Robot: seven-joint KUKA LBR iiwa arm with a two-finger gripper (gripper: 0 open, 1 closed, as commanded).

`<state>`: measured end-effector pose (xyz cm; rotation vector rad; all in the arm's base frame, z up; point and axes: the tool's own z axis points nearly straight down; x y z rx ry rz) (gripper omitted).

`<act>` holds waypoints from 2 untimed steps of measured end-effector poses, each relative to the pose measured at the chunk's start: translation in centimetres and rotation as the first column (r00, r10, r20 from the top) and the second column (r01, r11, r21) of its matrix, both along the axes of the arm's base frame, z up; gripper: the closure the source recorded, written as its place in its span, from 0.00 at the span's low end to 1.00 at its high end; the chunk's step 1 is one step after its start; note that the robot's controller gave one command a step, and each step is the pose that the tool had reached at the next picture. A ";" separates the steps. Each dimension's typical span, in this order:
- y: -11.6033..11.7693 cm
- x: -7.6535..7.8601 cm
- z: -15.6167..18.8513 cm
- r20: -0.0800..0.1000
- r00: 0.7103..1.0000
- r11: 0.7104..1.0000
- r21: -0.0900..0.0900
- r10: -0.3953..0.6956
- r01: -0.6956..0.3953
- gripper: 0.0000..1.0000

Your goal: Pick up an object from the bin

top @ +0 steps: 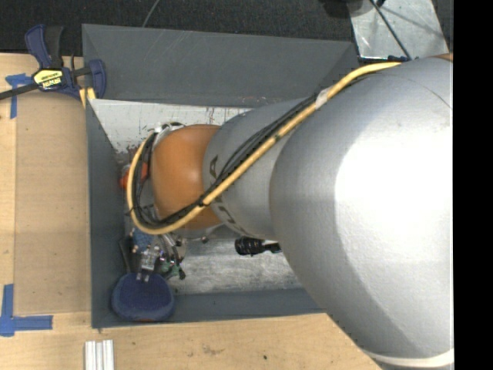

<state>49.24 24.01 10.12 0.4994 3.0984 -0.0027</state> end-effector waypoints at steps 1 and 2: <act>-2.2 0.3 -2.6 0.016 0.996 0.996 0.013 -0.090 0.090 0.00; -5.4 -0.3 -2.6 0.006 0.925 0.925 0.017 -0.381 0.381 0.00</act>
Offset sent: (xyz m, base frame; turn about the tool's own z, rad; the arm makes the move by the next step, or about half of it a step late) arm -0.0036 -0.0237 -0.0312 0.0881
